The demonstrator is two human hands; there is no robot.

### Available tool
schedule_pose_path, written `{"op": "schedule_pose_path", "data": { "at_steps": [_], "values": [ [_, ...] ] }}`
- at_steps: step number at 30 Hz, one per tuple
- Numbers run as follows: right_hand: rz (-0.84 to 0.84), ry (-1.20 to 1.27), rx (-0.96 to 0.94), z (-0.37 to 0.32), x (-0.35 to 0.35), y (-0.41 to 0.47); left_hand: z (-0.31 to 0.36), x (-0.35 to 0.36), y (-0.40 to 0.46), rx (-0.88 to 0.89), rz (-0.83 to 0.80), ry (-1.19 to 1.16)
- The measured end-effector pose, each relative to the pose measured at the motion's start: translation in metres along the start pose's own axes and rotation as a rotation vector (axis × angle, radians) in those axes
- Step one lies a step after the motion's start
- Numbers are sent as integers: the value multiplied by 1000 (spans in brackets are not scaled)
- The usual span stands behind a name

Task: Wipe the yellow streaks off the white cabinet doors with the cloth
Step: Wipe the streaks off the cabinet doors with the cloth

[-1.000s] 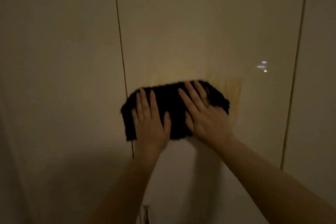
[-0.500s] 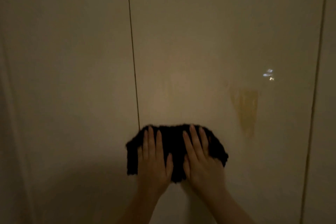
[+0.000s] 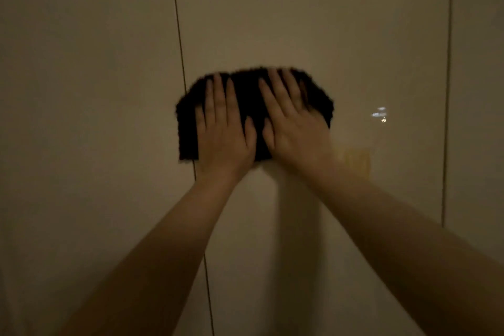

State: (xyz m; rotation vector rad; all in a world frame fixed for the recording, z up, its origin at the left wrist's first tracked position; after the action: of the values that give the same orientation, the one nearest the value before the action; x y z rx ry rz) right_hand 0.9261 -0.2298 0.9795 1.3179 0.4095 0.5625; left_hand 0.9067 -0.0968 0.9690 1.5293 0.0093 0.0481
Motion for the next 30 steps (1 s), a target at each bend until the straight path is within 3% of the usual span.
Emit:
{"op": "schedule_pose_path", "data": {
  "at_steps": [3, 8, 15, 20, 22, 25, 30],
  "values": [
    [27, -43, 26, 3, 3, 22, 2, 0, 23, -18, 33, -20],
    [-21, -16, 135, -10, 3, -23, -2, -2, -22, 3, 2, -37],
    [-218, 138, 174, -28, -19, -170, 7, -12, -189, 1, -220, -49],
    [-266, 42, 248, -4, -51, -275, 65, -12, -260, 30, -375, -77],
    [-263, 30, 221, 11, -57, -276, 81, -12, -254, 50, -430, -102],
    [-242, 22, 277, 39, -64, -236, 107, -10, -216, 238, -435, -182],
    [-73, -162, 172, 101, -66, -110, 144, 10, -72, 346, -252, -107]
  ]
}}
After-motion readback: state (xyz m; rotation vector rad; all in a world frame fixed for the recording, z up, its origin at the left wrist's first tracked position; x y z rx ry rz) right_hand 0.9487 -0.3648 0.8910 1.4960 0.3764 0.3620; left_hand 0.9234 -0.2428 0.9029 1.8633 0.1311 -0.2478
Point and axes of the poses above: each hand's wrist, its own y-axis towards the middle knuckle, its own x-axis out of the palm, z = x × y, the point moved 3 cm from there along y, towards the middle knuckle, and after that the axes turned 13 degrees about z, right-handed, at the moved point
